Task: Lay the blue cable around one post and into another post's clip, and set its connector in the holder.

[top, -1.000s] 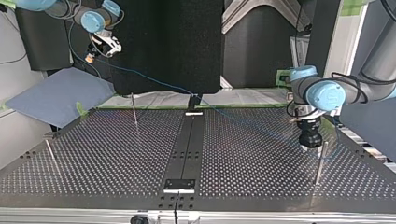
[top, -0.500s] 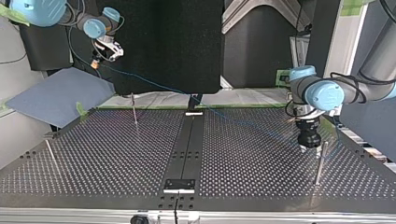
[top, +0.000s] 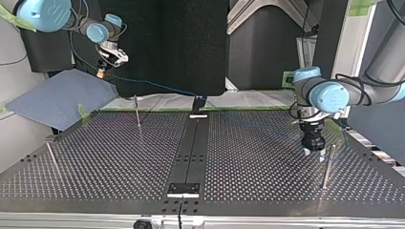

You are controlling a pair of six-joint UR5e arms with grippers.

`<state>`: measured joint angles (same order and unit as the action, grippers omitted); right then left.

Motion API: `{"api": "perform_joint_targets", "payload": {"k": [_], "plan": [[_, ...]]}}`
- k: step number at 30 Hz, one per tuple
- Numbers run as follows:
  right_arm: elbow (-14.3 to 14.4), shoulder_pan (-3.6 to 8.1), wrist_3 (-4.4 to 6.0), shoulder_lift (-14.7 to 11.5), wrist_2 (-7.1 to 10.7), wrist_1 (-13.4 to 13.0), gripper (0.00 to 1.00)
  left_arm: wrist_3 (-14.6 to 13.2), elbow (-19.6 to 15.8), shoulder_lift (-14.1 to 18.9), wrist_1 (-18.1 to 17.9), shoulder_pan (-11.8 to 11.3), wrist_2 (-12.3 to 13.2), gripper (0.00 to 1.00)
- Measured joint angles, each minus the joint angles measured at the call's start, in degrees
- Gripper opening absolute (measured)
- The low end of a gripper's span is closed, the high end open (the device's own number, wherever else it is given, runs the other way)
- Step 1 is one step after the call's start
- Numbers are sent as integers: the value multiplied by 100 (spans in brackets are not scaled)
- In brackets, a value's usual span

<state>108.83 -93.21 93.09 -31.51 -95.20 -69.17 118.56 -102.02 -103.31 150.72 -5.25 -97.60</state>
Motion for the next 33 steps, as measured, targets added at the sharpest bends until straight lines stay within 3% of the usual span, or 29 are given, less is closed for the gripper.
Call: {"api": "perform_joint_targets", "payload": {"k": [8,12,15,20,24,33], "plan": [[-7,15,145,-208,375,-375,0,0,0,-1,57,82,0,96],[-7,20,328,-226,586,-541,0,-31,0,6,212,184,-54,99],[-9,24,432,-228,731,-582,0,-94,-5,14,365,272,-180,99],[-17,26,504,-229,955,-579,0,-293,-93,77,621,359,-411,99],[-23,29,570,-230,1140,-574,0,-393,-289,261,836,382,-405,99],[-24,28,623,-230,1200,-537,0,-639,-740,711,1219,415,-330,99]]}}
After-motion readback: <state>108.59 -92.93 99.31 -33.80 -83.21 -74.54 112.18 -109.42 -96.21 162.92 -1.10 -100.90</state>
